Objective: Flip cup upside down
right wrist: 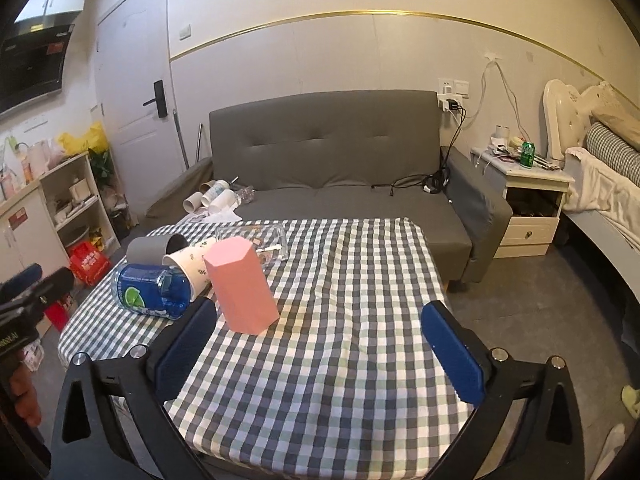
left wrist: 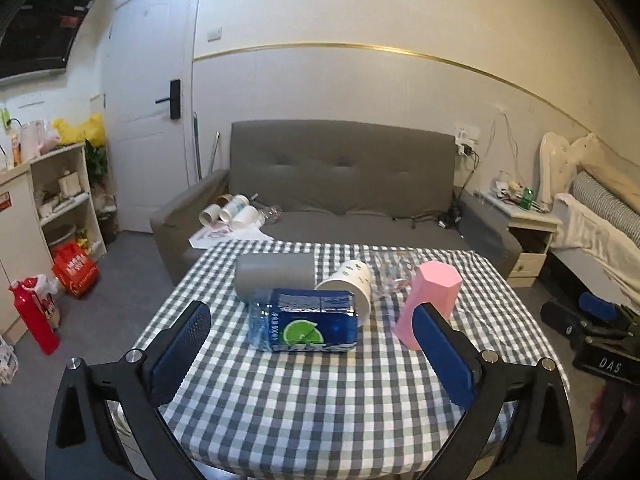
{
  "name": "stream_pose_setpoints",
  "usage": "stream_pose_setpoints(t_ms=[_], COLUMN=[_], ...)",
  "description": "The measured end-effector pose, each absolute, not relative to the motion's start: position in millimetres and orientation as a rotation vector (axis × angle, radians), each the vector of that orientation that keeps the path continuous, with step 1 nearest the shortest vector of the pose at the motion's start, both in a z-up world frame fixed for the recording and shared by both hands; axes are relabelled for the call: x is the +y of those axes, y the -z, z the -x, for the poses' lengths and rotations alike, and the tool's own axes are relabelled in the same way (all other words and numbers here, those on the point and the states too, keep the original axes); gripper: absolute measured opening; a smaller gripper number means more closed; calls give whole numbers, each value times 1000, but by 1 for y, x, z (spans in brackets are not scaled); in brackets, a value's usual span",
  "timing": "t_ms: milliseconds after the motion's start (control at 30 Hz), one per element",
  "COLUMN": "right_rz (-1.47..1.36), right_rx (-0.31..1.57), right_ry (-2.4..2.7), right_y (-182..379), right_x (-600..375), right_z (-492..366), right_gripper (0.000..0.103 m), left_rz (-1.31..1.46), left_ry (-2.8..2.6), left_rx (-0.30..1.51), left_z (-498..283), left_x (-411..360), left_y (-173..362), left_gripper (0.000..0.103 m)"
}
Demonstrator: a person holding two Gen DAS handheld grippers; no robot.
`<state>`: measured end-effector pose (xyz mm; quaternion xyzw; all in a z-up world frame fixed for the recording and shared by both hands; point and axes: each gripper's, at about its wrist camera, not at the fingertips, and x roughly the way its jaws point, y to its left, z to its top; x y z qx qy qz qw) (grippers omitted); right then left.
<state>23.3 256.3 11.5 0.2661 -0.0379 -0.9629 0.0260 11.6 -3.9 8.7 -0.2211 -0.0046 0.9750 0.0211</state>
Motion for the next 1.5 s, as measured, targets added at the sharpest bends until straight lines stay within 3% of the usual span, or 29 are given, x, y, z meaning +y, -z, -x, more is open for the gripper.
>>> stream_pose_setpoints(t_ms=[1500], right_rz=[-830], right_rx=[-94], right_ry=[2969], right_y=[-1], right_x=[254], right_z=[-25], right_gripper=[103], left_rz=[758], left_ry=[-2987], left_rx=[42], left_z=[-8], left_x=[3], left_y=[7], left_gripper=[103])
